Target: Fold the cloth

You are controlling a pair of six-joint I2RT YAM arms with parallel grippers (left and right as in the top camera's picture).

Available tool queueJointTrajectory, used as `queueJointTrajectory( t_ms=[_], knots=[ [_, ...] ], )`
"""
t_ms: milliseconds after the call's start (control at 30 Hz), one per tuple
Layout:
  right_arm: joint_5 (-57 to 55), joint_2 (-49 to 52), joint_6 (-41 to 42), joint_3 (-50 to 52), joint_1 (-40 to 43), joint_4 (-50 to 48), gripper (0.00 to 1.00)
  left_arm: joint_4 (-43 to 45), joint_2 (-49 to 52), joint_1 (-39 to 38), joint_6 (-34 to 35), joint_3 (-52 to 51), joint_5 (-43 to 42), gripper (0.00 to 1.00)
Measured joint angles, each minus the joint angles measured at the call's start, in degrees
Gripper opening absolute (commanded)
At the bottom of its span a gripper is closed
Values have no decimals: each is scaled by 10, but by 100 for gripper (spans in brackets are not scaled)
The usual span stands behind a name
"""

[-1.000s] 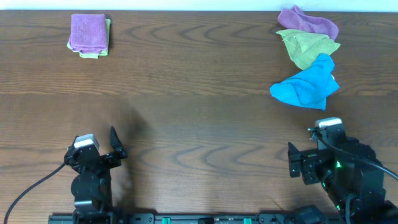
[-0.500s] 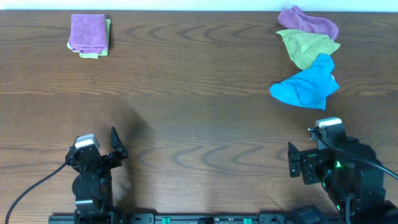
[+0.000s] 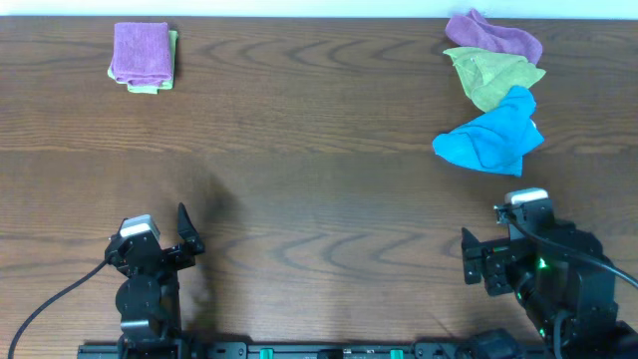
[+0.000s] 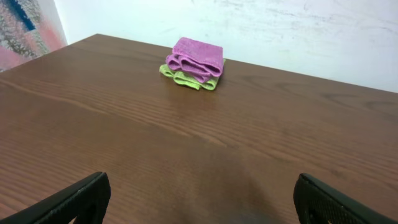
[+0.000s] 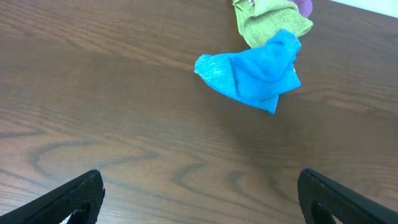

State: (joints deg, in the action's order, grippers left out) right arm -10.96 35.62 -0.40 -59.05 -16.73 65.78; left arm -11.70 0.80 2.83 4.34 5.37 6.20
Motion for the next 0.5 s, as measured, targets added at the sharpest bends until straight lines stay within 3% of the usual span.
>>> queueJointTrajectory(
  t_ms=[500],
  knots=[
    [-2, -2, -9, 0, 3, -13, 99, 0, 0, 0, 1, 0, 0, 96]
  ],
)
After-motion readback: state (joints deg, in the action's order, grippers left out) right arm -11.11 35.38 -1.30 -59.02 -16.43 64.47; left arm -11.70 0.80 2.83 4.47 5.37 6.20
